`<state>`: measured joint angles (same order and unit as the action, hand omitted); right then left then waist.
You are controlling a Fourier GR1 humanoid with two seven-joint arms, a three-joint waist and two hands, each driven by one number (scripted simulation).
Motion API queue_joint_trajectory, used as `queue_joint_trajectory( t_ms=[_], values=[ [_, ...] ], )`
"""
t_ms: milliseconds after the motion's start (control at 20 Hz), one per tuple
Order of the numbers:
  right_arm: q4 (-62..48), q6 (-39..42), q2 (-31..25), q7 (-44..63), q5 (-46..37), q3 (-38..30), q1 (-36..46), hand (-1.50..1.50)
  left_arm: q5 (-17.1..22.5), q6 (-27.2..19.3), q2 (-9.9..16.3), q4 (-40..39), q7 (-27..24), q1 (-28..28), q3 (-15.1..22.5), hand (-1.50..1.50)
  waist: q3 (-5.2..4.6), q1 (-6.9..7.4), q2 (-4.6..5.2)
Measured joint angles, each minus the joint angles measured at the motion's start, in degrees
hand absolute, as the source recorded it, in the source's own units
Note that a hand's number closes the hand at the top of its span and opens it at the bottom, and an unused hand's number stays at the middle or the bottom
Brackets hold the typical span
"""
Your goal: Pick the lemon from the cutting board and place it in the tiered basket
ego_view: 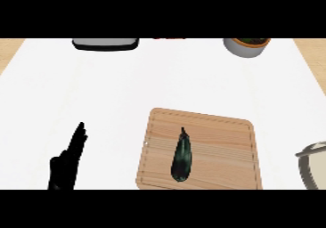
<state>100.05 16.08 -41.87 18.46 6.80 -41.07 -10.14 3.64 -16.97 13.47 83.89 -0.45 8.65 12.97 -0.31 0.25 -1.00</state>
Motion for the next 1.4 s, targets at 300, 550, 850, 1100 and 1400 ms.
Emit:
queue_joint_trajectory(
  t_ms=[300,550,850,1100,1400],
  values=[
    [-2.0,-1.0,4.2,0.8,8.1,-2.8,5.0,-1.5,1.2,0.6,0.3,0.9,-1.3,1.6,-0.3,0.0,0.31,-0.14,0.25],
    [-5.1,-4.1,2.6,1.4,11.2,-11.5,6.3,-1.5,1.2,0.3,0.4,0.9,-1.4,2.0,-0.3,0.0,0.62,-0.67,0.38],
    [-15.8,-3.0,-3.6,1.5,13.9,-24.5,2.9,-1.5,1.3,-0.3,0.5,1.4,-1.6,3.0,-0.7,0.0,0.7,-1.58,0.36],
    [-30.1,4.6,-10.5,-0.9,18.0,-34.9,-2.3,-1.5,0.9,-0.8,0.5,1.6,-1.4,3.4,-0.6,0.0,0.76,-2.28,0.27],
    [-47.4,16.8,-16.6,-8.4,19.9,-42.7,-10.3,-1.5,2.0,-1.0,0.6,1.6,-1.3,4.2,-1.5,0.0,0.83,-3.4,0.1]
  ],
)
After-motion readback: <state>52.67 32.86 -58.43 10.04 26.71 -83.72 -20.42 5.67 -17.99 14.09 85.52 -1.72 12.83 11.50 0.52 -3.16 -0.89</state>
